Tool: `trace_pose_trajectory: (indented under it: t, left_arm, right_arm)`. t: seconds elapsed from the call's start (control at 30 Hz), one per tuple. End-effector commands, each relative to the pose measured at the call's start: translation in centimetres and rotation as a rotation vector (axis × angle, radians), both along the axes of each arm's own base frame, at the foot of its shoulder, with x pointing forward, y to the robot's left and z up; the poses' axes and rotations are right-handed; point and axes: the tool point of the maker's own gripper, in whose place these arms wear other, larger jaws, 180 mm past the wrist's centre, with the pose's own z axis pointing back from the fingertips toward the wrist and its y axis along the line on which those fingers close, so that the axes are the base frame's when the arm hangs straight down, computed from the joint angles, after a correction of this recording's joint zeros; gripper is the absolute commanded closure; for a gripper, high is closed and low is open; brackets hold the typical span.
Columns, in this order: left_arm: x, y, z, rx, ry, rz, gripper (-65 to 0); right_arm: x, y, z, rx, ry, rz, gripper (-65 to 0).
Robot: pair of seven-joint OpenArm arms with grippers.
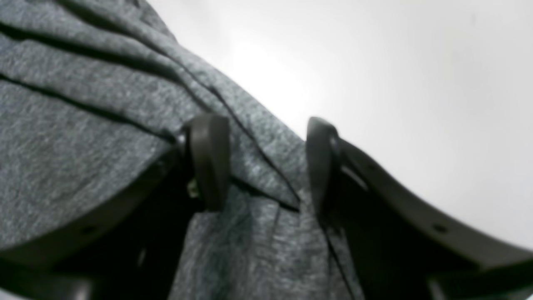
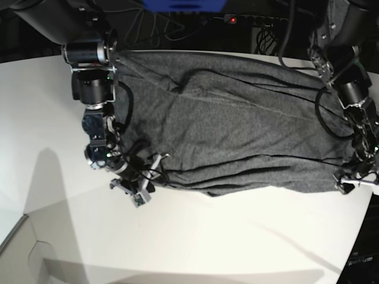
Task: Layout the t-shirt on the table in an organized manner, then fold the t-shirt properly
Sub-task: 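Move both grippers along the shirt sides toward the hem, then grasp the grey shirt's side edges near the hem with both grippers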
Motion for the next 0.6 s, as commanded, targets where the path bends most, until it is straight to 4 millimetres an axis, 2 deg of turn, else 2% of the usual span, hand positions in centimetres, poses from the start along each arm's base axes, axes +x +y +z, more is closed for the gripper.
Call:
trace_pose_trajectory:
  t: [0.0, 0.1, 0.3, 0.57]
  left_arm:
    - [1.0, 1.2, 2.7, 0.034, -0.066, 0.008, -48.5]
    - [1.1, 1.0, 2.6, 0.031, -0.066, 0.007, -48.5]
    - [1.2, 0.8, 2.5, 0.029, -0.065, 0.002, -48.5]
    - [1.3, 0.7, 2.5, 0.031, -0.067, 0.000, -48.5]
  right_arm:
    - [1.8, 0.2, 2.6, 0.032, -0.074, -0.011, -25.0]
    - [1.8, 0.1, 2.5, 0.031, -0.071, -0.012, -19.7]
    - [1.6, -0.7, 2.0, 0.018, -0.060, -0.017, 0.0]
    - [1.6, -1.5, 2.0, 0.000, -0.060, -0.023, 0.0]
